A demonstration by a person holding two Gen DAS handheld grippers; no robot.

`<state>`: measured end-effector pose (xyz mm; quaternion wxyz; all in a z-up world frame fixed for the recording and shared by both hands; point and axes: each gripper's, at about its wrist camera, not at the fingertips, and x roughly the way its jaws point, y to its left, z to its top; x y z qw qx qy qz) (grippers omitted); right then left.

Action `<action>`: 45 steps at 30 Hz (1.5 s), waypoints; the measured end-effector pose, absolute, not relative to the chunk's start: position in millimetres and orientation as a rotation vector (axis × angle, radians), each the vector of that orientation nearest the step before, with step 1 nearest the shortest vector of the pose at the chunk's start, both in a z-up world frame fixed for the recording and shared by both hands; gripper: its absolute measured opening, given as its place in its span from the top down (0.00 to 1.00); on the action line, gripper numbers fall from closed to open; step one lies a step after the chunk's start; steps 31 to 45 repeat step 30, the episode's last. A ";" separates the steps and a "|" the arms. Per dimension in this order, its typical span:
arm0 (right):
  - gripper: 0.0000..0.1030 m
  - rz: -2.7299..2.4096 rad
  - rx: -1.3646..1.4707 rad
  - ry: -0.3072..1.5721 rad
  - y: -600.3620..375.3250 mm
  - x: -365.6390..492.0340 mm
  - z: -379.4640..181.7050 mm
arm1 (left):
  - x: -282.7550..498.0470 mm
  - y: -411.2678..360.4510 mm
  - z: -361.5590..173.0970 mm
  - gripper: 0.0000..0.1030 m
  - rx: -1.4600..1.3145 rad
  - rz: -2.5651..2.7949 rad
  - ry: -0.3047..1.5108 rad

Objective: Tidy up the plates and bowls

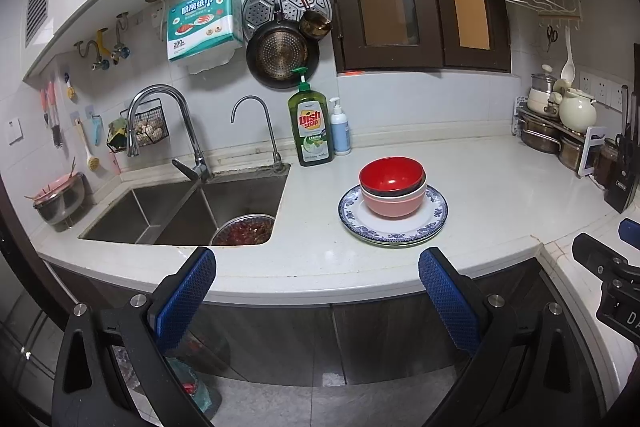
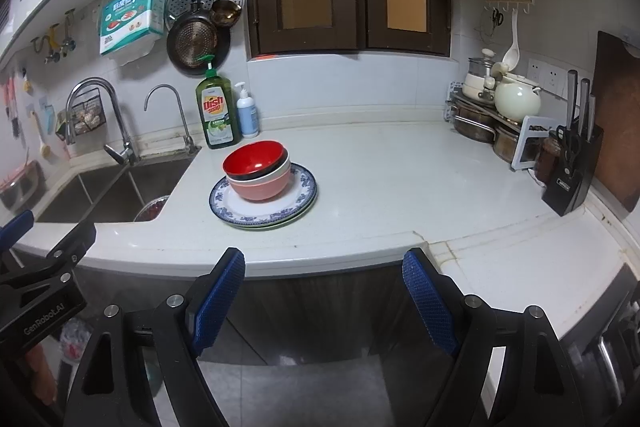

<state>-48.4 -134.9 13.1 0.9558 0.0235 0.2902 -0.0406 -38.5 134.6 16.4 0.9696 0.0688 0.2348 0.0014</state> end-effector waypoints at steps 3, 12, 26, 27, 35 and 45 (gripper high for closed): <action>0.20 -0.080 0.047 0.590 -134.8 -48.6 12.9 | -38.2 133.9 16.6 0.00 0.140 0.003 0.474; 0.20 -0.080 0.045 0.590 -133.4 -47.9 13.7 | -36.0 132.9 18.0 0.00 0.142 0.001 0.473; 0.20 -0.077 0.042 0.593 -131.4 -46.3 15.5 | -33.6 132.6 18.3 0.00 0.133 -0.002 0.478; 0.20 -0.075 0.040 0.593 -132.3 -45.4 16.0 | -31.9 133.1 18.3 0.00 0.132 -0.002 0.478; 0.20 -0.074 0.039 0.593 -132.1 -44.6 16.3 | -31.9 133.4 18.1 0.00 0.133 -0.003 0.478; 0.20 -0.074 0.039 0.593 -132.1 -44.6 16.3 | -31.9 133.4 18.1 0.00 0.133 -0.003 0.478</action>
